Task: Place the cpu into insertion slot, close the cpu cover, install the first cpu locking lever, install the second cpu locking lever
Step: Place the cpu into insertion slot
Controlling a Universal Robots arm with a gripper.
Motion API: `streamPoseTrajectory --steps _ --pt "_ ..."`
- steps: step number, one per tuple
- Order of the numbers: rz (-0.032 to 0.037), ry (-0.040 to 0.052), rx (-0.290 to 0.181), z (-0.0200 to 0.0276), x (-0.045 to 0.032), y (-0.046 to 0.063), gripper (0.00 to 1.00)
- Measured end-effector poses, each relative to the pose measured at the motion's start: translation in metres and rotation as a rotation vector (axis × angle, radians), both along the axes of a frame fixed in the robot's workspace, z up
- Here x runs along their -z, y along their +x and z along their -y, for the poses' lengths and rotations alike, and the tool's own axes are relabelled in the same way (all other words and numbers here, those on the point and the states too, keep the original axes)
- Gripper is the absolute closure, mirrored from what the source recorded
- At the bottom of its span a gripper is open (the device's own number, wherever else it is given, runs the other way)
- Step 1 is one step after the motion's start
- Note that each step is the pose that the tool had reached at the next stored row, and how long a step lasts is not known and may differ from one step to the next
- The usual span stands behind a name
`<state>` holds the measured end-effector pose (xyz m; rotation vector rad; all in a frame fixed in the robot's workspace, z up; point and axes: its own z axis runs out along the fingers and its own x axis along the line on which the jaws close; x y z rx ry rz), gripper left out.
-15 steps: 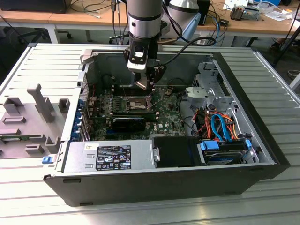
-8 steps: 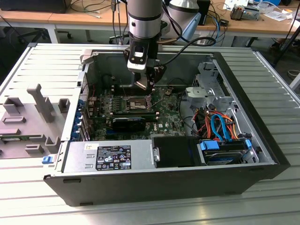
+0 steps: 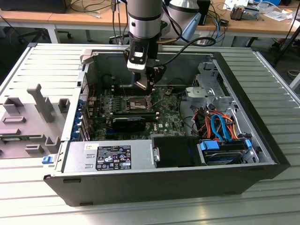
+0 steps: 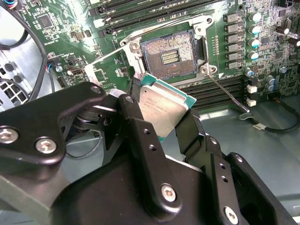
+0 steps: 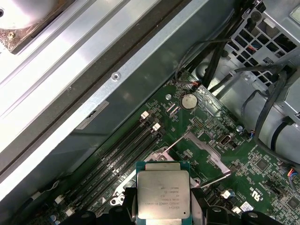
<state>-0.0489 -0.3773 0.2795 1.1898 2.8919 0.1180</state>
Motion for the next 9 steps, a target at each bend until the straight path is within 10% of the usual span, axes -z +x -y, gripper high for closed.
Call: streamPoseTrajectory --steps 9 --pt "0.0000 0.0000 0.006 0.0000 0.0001 0.0000 0.46"
